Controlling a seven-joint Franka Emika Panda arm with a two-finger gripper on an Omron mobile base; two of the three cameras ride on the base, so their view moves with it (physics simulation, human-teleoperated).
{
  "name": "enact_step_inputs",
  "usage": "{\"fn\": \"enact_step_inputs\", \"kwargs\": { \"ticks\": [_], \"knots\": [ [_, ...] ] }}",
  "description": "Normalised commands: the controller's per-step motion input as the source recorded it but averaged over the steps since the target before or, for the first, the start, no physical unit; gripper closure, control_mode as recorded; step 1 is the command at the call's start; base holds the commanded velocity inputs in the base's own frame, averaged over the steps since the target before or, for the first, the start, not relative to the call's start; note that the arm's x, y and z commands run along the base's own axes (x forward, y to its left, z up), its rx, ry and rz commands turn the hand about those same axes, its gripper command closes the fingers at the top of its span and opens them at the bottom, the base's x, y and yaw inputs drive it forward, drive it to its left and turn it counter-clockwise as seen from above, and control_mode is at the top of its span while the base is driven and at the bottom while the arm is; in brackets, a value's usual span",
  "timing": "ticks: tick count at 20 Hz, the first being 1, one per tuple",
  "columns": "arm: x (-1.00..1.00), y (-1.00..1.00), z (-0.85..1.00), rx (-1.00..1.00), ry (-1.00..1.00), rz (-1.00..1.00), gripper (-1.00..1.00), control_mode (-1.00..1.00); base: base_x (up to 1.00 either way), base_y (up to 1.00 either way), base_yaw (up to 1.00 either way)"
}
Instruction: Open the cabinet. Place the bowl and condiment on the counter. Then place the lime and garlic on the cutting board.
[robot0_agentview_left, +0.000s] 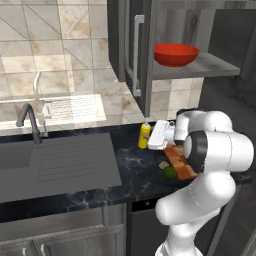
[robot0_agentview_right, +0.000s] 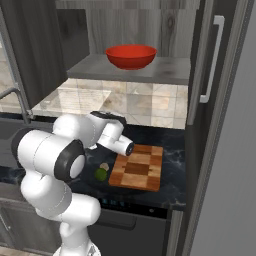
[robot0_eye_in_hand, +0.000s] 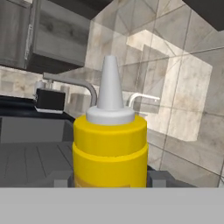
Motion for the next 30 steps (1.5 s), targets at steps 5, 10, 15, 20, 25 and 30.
{"fn": "enact_step_inputs", "kwargs": {
  "ticks": [5, 10, 15, 20, 25, 30],
  "knots": [
    [0.18, 0.02, -0.11, 0.0, 0.0, 0.0, 1.0, -1.0, 0.0, 0.0, 0.0],
    [0.18, 0.03, -0.14, 0.0, 0.0, 0.0, 1.0, -1.0, 0.0, 0.0, 0.0],
    [0.17, 0.06, -0.16, 0.0, 0.0, 0.0, 1.0, -1.0, 0.0, 0.0, 0.0],
    [0.12, 0.04, -0.19, 0.0, 0.0, 0.0, 1.0, -1.0, 0.0, 0.0, 0.0],
    [0.14, 0.02, -0.16, 0.0, 0.0, 0.0, 1.0, -1.0, 0.0, 0.0, 0.0],
    [0.14, 0.02, -0.16, 0.0, 0.0, 0.0, 1.0, -1.0, 0.0, 0.0, 0.0]
  ]
}}
